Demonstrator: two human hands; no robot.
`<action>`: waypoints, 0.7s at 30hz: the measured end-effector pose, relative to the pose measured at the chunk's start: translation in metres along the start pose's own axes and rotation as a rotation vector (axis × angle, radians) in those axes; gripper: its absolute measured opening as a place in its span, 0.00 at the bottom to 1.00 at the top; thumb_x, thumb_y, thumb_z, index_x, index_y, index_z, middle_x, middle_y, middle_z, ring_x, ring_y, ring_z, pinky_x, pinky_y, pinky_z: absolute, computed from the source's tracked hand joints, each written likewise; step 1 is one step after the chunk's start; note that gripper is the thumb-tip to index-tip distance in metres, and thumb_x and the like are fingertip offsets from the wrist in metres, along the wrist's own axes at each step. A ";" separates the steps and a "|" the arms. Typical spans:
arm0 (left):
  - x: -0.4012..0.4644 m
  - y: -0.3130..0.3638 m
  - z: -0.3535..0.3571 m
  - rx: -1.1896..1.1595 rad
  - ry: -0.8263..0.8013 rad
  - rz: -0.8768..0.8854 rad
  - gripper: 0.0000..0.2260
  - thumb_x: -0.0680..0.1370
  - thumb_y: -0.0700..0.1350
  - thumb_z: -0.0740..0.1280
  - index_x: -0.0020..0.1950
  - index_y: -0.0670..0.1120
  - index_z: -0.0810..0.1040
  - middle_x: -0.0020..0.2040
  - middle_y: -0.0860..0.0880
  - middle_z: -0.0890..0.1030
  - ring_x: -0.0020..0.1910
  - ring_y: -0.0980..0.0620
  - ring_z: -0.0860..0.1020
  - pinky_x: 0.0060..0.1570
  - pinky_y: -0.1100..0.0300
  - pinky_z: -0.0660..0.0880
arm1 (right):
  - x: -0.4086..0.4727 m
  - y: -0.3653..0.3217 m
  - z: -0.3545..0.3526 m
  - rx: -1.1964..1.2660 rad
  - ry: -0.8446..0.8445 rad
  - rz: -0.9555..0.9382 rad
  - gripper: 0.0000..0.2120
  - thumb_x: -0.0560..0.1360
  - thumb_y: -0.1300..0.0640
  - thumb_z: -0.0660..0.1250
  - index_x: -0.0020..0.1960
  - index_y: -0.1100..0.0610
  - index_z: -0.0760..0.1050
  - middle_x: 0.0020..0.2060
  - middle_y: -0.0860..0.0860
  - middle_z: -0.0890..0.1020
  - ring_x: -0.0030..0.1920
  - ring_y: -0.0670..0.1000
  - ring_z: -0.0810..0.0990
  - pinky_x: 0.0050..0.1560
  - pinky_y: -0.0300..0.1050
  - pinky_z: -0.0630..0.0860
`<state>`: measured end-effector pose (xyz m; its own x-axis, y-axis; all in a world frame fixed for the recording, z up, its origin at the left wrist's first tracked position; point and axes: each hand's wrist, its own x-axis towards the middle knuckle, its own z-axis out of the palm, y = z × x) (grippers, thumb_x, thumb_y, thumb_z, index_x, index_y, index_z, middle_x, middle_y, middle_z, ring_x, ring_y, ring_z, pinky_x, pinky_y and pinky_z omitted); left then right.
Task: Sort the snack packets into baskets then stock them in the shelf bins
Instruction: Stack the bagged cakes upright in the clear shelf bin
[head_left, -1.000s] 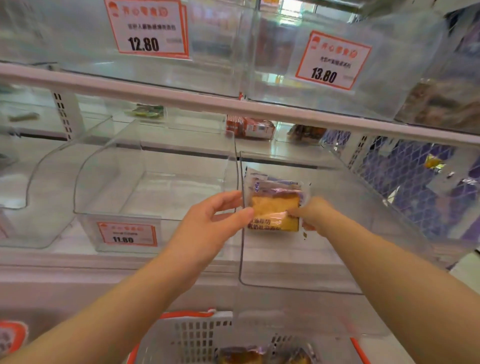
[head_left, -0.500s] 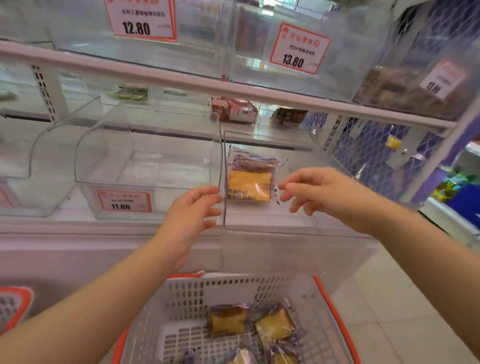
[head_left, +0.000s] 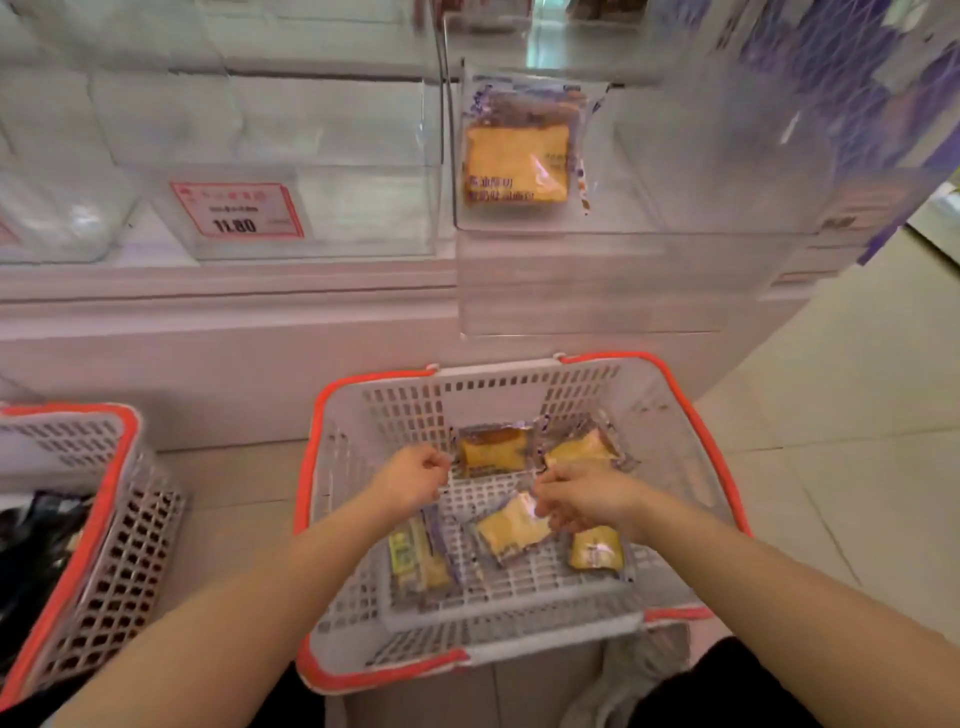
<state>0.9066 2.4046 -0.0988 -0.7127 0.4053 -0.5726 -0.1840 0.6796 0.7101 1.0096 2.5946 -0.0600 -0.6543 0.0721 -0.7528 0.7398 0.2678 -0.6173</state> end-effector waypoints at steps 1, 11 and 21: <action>0.004 -0.014 0.008 0.043 -0.026 -0.020 0.10 0.80 0.35 0.56 0.39 0.42 0.69 0.35 0.46 0.69 0.31 0.53 0.66 0.32 0.62 0.65 | 0.012 0.010 0.005 0.051 -0.001 0.043 0.06 0.79 0.55 0.61 0.47 0.56 0.74 0.40 0.52 0.79 0.33 0.47 0.76 0.31 0.36 0.71; 0.037 -0.110 0.064 0.271 0.035 -0.468 0.18 0.80 0.40 0.58 0.69 0.36 0.63 0.60 0.38 0.76 0.58 0.42 0.76 0.53 0.54 0.72 | 0.069 0.069 0.041 0.137 -0.045 0.394 0.07 0.80 0.56 0.61 0.50 0.59 0.74 0.39 0.53 0.79 0.34 0.49 0.76 0.32 0.40 0.72; 0.054 -0.148 0.095 -0.180 0.170 -0.738 0.26 0.74 0.47 0.70 0.64 0.31 0.70 0.60 0.35 0.77 0.59 0.40 0.76 0.53 0.53 0.73 | 0.080 0.086 0.050 0.223 0.033 0.391 0.09 0.80 0.58 0.59 0.45 0.57 0.77 0.38 0.54 0.79 0.34 0.50 0.76 0.29 0.39 0.70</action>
<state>0.9598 2.3844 -0.2734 -0.4544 -0.2220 -0.8627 -0.7477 0.6215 0.2339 1.0291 2.5752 -0.1846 -0.3208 0.1586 -0.9338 0.9458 0.0014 -0.3247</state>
